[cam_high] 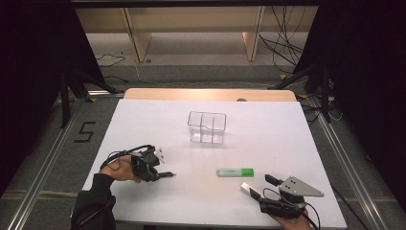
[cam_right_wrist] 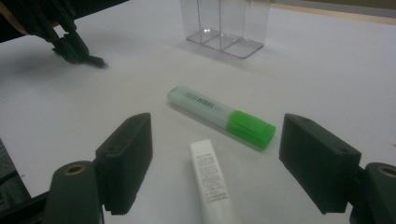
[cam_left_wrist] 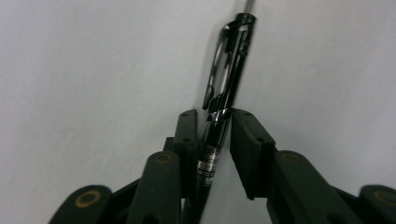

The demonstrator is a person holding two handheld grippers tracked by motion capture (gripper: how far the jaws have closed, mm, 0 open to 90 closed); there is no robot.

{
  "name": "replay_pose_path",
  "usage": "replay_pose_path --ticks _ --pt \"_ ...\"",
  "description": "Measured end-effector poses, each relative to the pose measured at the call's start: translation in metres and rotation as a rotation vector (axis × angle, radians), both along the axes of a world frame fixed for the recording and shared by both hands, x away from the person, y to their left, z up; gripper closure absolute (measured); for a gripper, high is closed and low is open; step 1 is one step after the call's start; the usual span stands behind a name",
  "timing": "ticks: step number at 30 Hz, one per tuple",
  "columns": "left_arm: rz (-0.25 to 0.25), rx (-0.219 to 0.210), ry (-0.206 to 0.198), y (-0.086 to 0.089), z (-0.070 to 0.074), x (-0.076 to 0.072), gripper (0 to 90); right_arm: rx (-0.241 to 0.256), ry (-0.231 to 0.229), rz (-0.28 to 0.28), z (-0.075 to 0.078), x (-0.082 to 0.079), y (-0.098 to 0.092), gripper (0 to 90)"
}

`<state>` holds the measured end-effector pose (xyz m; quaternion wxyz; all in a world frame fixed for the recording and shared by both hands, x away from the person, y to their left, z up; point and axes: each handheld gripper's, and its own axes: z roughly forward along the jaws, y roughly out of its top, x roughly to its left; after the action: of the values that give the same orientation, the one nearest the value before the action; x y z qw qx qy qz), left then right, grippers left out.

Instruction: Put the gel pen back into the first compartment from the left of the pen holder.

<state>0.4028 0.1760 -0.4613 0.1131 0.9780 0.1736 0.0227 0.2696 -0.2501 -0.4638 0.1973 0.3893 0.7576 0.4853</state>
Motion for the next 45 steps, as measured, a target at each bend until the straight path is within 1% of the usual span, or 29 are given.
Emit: replay_pose_path --ticks 2,5,8,9,11,12,14,16,17,18,22,24,26,28,29,32,33,34,35,36,38,39,41,42,43,45 --pt "-0.004 -0.006 0.002 0.000 0.000 0.000 78.2 -0.001 0.000 0.000 0.000 0.000 0.000 26.7" --pt "-0.006 -0.014 0.006 0.001 0.000 0.000 78.9 -0.003 0.001 0.001 0.000 0.000 0.000 26.7" --pt "0.007 -0.020 0.015 0.002 0.000 0.001 79.2 -0.003 0.001 0.001 0.000 0.000 0.000 26.7" --pt "0.027 -0.036 0.022 0.002 -0.001 0.001 79.2 -0.002 0.001 0.001 0.000 0.000 0.000 26.7" --pt "0.025 -0.029 0.025 0.002 0.000 0.002 79.5 -0.003 0.000 0.001 0.000 0.000 0.000 26.7" --pt "0.036 -0.040 0.031 0.001 0.002 0.003 79.6 -0.002 -0.001 0.001 0.000 0.000 0.000 26.7" --pt "0.033 -0.050 0.036 -0.001 0.005 0.002 79.7 -0.001 0.000 0.002 0.001 0.000 0.000 26.7" --pt "0.034 -0.061 0.030 -0.003 0.009 0.000 79.7 -0.001 0.000 0.002 0.001 0.000 0.000 26.7" --pt "0.043 -0.071 0.029 -0.004 0.011 0.000 79.7 -0.001 0.000 0.002 0.001 0.000 0.000 26.7" --pt "0.042 -0.084 0.027 -0.004 0.013 -0.001 79.7 0.000 0.000 0.002 0.001 0.000 0.000 26.7" --pt "0.037 -0.108 0.035 -0.007 0.018 -0.002 79.8 0.000 0.000 0.001 0.001 0.000 0.000 26.8" --pt "0.038 -0.128 0.037 -0.009 0.020 -0.003 79.8 0.001 -0.001 0.003 0.001 0.000 0.000 26.9" --pt "0.032 -0.135 0.041 -0.011 0.022 -0.004 79.8 0.005 -0.003 0.004 0.001 -0.001 0.001 27.1" --pt "0.038 -0.146 0.047 -0.014 0.025 -0.005 79.8 0.008 -0.005 0.009 0.002 -0.001 0.002 27.1" --pt "0.029 -0.147 0.053 -0.015 0.026 -0.006 79.8 0.010 -0.005 0.010 0.002 -0.001 0.002 27.1" --pt "0.023 -0.154 0.062 -0.019 0.028 -0.007 79.8 0.020 -0.006 0.012 0.002 -0.001 0.003 27.1" --pt "0.017 -0.149 0.064 -0.020 0.029 -0.007 79.8 0.023 -0.006 0.012 0.002 -0.001 0.003 27.1" --pt "0.025 -0.158 0.068 -0.022 0.029 -0.009 79.8 0.023 -0.006 0.012 0.002 -0.001 0.003 27.1" --pt "0.023 -0.160 0.071 -0.024 0.030 -0.009 79.8 0.027 -0.007 0.013 0.002 -0.001 0.003 27.1" --pt "0.017 -0.157 0.074 -0.025 0.031 -0.009 79.8 0.027 -0.005 0.015 0.002 -0.001 0.004 27.1" --pt "0.023 -0.162 0.080 -0.028 0.032 -0.011 79.8 0.022 -0.004 0.020 0.002 -0.002 0.005 27.1" --pt "0.013 -0.161 0.084 -0.030 0.033 -0.011 79.8 0.022 -0.004 0.022 0.002 -0.002 0.006 27.1" --pt "0.018 -0.170 0.093 -0.033 0.033 -0.012 79.8 0.019 -0.007 0.031 0.003 -0.002 0.008 27.1" --pt "0.010 -0.159 0.094 -0.035 0.034 -0.013 79.8 0.019 -0.007 0.033 0.003 -0.002 0.008 27.0" --pt "0.019 -0.162 0.094 -0.037 0.034 -0.014 79.8 0.018 -0.007 0.038 0.003 -0.002 0.010 27.0" --pt "0.016 -0.162 0.099 -0.040 0.036 -0.014 79.8 0.017 -0.012 0.044 0.004 -0.003 0.013 27.0"
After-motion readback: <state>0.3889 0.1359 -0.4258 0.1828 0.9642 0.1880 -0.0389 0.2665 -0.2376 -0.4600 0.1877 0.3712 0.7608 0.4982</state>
